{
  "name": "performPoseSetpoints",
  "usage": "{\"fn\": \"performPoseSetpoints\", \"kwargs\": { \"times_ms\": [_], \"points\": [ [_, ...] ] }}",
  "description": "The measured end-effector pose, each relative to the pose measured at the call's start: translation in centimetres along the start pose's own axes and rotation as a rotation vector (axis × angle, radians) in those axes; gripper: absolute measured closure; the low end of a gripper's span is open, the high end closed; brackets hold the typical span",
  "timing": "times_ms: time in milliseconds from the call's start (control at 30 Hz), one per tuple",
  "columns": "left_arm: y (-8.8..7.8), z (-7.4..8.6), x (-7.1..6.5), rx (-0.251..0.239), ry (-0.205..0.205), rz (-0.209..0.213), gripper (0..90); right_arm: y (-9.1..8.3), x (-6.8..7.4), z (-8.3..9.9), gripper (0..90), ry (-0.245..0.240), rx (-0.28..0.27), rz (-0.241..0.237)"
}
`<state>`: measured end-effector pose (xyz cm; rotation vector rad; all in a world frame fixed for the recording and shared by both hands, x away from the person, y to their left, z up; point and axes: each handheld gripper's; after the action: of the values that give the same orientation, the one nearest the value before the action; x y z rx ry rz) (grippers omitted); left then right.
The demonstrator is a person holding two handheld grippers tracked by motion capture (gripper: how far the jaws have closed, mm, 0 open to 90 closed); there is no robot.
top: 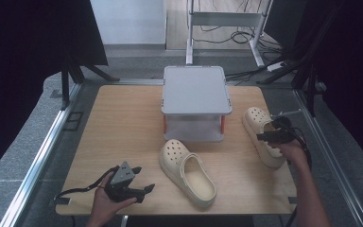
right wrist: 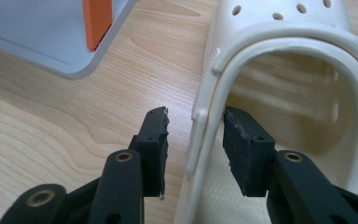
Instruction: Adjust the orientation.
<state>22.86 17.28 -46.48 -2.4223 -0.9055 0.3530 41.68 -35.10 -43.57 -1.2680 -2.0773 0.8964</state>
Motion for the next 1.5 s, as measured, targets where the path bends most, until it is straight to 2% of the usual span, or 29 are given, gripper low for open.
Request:
{"fn": "performPoseSetpoints", "kwargs": {
  "times_ms": [200,300,567,733,800,1000,1500],
  "points": [
    [0.0,0.0,0.0,0.001,0.001,0.000,22.5,1.1,0.0,-0.8,65.1,-0.004,0.038,0.010],
    [0.0,0.0,0.0,0.000,0.001,0.000,22.5,1.6,-0.2,-1.3,75.2,0.001,0.056,0.027],
    [0.1,0.0,0.0,0.001,0.000,0.002,22.5,1.5,-0.6,-1.2,77.9,0.034,0.051,0.005],
    [0.0,0.0,0.0,-0.001,0.001,-0.001,22.5,1.4,-0.3,-1.2,78.4,0.023,0.053,0.009],
    [0.0,0.0,0.0,-0.001,0.001,-0.002,22.5,1.0,-0.2,-1.2,78.4,0.010,0.051,0.021],
    [0.0,0.0,0.0,-0.002,-0.001,0.001,22.5,-0.7,0.1,-0.9,78.4,-0.001,0.006,-0.023],
    [-0.2,-0.1,0.0,-0.007,-0.003,-0.002,22.5,-3.4,2.6,0.9,78.4,-0.081,-0.030,-0.039]
  ]
}}
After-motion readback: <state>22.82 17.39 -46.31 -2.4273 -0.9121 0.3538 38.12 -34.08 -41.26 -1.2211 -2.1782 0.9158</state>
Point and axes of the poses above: each handheld gripper's, and its own axes: y roughly forward along the jaws, z roughly out of its underside, x roughly to its left, and after that the axes turned 4 degrees about -x, right-handed
